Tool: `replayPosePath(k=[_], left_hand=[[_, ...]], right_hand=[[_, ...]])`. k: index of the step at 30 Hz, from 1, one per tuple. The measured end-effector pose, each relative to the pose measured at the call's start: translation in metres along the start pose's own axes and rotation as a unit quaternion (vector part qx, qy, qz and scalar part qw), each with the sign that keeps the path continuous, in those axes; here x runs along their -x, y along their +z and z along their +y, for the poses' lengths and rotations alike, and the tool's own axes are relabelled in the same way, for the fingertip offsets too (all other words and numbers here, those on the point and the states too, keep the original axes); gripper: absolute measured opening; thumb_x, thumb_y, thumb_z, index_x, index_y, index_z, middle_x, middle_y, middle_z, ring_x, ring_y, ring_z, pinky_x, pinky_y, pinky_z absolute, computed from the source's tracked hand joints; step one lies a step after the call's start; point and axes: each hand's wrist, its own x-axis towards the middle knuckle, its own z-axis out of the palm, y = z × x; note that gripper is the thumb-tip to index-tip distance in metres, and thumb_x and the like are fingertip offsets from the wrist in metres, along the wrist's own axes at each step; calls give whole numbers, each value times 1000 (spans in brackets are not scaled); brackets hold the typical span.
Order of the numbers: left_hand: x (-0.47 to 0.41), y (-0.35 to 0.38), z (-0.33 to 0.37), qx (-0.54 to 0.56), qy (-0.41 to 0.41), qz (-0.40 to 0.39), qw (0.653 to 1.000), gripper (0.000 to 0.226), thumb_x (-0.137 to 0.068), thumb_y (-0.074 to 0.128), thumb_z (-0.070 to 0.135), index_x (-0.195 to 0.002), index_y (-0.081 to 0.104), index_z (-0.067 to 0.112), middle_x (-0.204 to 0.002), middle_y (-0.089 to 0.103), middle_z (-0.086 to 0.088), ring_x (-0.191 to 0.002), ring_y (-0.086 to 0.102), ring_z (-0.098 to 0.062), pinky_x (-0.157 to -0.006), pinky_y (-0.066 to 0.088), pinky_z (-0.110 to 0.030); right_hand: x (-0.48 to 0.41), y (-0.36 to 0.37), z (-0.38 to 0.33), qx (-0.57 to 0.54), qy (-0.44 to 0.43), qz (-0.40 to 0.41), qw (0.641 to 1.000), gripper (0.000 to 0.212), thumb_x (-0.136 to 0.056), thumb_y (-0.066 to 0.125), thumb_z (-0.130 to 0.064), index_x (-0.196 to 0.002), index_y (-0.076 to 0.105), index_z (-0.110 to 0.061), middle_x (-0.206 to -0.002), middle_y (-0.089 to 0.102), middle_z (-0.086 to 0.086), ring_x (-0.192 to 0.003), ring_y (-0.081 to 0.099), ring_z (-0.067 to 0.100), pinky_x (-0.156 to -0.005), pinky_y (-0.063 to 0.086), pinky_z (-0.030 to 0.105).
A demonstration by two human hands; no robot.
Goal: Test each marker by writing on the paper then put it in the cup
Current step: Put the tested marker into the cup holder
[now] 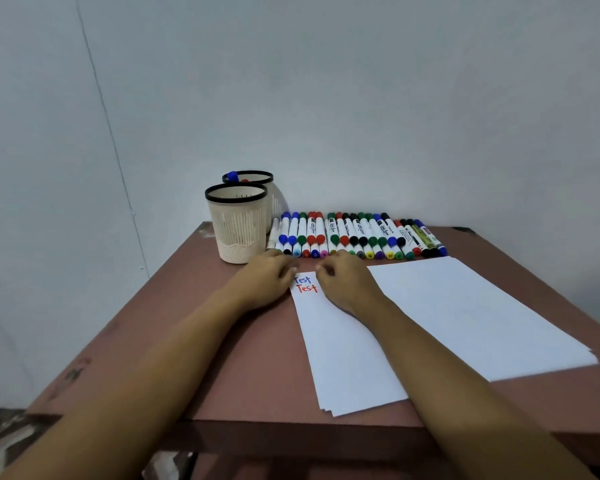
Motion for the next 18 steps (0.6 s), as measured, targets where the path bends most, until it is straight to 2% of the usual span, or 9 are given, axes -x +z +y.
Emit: replayPosePath(k=[2,4,7,8,9,11,13,15,18], left_hand=[[4,0,2,14,-8,-39,999,39,-99,37,26,-134,47,13,-138,46,-7,-124,43,-18,-101,30,-25],[5,-2,4,13,-14,-42,999,40,-100,34,25,-136,45,12,-143,42,-6,-129,38,-17,-103,27,-23],[4,-2,4,3,-19,-49,999,41,-101,33,26,-137,45,11,-147,38,-6,-134,34,-17,-107,24,-24],[5,-2,3,3,-21,-50,998,41,-101,33,27,-137,45,11,-147,38,-6,-134,34,-17,-107,24,-24],[5,-2,4,4,-21,-49,999,41,-101,33,26,-136,46,10,-146,40,-6,-133,35,-18,-106,25,-25],[5,-1,4,7,-19,-47,999,40,-101,34,25,-134,48,9,-143,43,-7,-131,38,-18,-105,27,-25],[4,-1,4,10,-21,-46,999,40,-100,35,26,-135,47,10,-143,43,-6,-130,38,-18,-105,28,-26],[3,0,3,8,-21,-47,999,40,-100,35,26,-135,46,11,-143,43,-5,-130,38,-17,-106,28,-26],[2,1,2,4,-21,-49,999,40,-100,35,27,-136,46,12,-143,43,-4,-131,37,-16,-105,27,-25]], right_hand=[[2,-4,-2,-15,13,-15,1000,29,-96,47,-19,-102,69,-1,-105,64,14,-93,59,24,-81,47,32],[3,-11,-5,-59,46,-37,997,31,-97,45,-19,-103,67,3,-105,67,19,-94,62,29,-78,50,34],[-3,-27,-6,-150,111,-42,982,33,-96,47,-17,-108,61,9,-115,62,26,-108,58,38,-89,49,43],[-8,-33,-4,-160,126,-36,978,33,-94,48,-16,-108,61,11,-115,61,27,-107,59,39,-87,49,42],[-13,-40,0,-152,135,-32,979,32,-93,49,-15,-106,61,12,-112,62,28,-100,61,39,-79,51,36],[-26,-54,12,-100,149,-24,983,27,-91,48,-11,-86,63,11,-90,63,28,-78,59,33,-59,40,25],[-39,-65,28,-40,176,-1,984,23,-89,45,-8,-70,56,-1,-69,51,15,-64,48,25,-50,31,25],[-50,-71,48,8,216,33,976,18,-89,45,-7,-85,62,-1,-76,52,11,-69,46,24,-52,32,27],[-59,-70,74,52,258,62,963,22,-91,45,-7,-102,59,6,-97,60,19,-80,48,28,-64,36,30]])
